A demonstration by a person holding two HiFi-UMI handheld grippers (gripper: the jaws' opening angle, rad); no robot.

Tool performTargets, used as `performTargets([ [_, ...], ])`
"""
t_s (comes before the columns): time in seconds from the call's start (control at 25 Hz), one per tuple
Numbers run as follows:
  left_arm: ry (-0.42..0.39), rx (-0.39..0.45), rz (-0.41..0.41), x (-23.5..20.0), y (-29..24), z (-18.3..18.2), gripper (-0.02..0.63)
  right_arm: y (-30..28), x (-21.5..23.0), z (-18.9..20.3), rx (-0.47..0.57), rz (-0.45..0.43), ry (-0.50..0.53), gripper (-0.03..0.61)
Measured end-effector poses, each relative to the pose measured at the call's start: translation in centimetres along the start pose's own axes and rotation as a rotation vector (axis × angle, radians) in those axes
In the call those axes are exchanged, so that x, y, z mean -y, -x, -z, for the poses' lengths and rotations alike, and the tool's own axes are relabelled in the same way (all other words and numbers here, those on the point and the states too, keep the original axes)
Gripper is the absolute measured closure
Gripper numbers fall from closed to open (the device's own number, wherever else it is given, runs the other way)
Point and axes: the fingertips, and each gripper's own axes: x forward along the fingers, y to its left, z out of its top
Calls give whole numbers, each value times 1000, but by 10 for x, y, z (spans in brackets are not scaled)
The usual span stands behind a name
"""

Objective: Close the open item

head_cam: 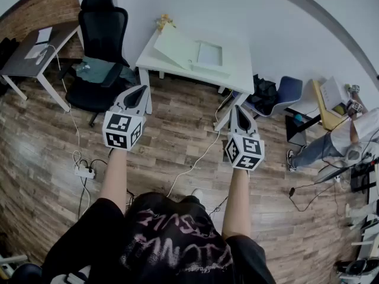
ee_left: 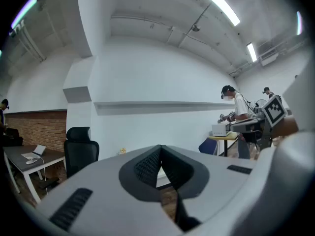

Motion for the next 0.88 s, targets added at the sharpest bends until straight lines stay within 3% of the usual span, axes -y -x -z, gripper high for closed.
performTargets([
  [0.44,23,-12,7,-1,-5,5,614,-8,-6,-6,19,-28,13,569],
  [0.88,41,-22,21,-5,-26,10,615,-25,8,2,6,-10,-38,569],
])
